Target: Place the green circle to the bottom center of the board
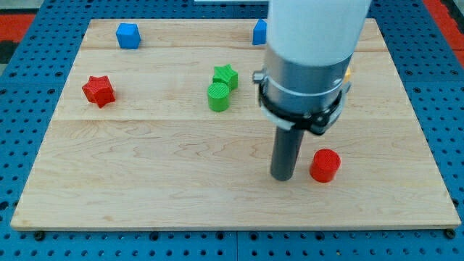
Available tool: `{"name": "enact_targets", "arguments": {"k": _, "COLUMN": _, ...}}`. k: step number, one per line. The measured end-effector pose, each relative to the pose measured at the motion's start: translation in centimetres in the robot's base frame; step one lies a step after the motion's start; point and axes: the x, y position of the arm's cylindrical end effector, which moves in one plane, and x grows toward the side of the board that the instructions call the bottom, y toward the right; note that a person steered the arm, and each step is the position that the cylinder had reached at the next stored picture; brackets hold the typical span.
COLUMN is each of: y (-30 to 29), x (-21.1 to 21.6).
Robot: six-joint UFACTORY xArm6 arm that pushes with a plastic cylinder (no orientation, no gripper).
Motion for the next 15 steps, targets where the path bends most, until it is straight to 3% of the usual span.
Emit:
{"name": "enact_targets", "arguments": {"k": 2, "y": 6.2, "x": -1.4}}
{"name": "enact_targets", "arguments": {"k": 3, "y": 4.4, "x": 0.2}}
{"name": "enact_targets", "arguments": {"k": 4, "y": -1.1, "x": -4.1}}
{"name": "enact_targets", "arguments": {"k": 6, "y": -3.5, "x": -10.5}}
{"name": "enact_targets", "arguments": {"k": 12, "y": -3.9, "x": -15.6}}
{"name": "enact_targets", "arguments": {"k": 15, "y": -12.5, "x": -16.3}}
